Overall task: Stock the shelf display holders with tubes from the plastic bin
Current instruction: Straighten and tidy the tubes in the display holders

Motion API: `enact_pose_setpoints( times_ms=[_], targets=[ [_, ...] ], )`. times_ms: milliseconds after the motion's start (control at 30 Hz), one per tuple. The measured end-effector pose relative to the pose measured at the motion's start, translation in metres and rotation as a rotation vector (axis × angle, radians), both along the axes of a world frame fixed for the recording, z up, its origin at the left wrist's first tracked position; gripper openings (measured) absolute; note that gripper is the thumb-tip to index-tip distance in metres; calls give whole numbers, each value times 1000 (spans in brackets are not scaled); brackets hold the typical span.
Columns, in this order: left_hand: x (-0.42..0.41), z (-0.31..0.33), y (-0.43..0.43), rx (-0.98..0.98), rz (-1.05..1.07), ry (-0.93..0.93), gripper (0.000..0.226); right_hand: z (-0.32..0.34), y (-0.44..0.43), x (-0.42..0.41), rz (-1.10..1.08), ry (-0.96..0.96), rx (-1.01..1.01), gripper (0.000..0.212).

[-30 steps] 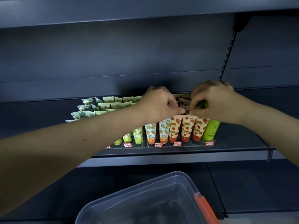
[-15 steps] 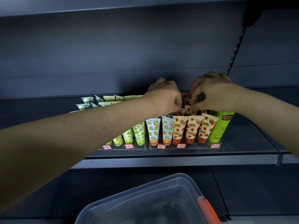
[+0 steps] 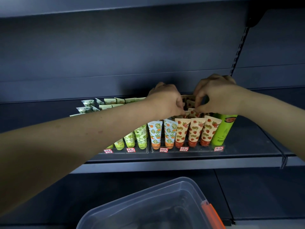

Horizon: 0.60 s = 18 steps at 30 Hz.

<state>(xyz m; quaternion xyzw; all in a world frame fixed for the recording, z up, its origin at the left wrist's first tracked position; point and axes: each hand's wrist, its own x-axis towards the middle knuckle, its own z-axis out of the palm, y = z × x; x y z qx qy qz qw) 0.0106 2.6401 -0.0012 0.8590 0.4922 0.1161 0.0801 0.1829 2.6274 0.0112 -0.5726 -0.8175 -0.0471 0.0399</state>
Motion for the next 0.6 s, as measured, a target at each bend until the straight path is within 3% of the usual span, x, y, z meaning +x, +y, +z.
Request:
enact_pose_setpoints(
  times_ms=[167,300,600],
  targets=[
    [-8,11,5,-53,-7,-114,25,8,-1,2,3,110,41,11],
    [-13,17,14,-37,18,-173,17,13,7,1,-35,125,43,22],
    [-3,0,23,-2,59,-19,20,6,23,-9,-79,50,-42,6]
  ],
)
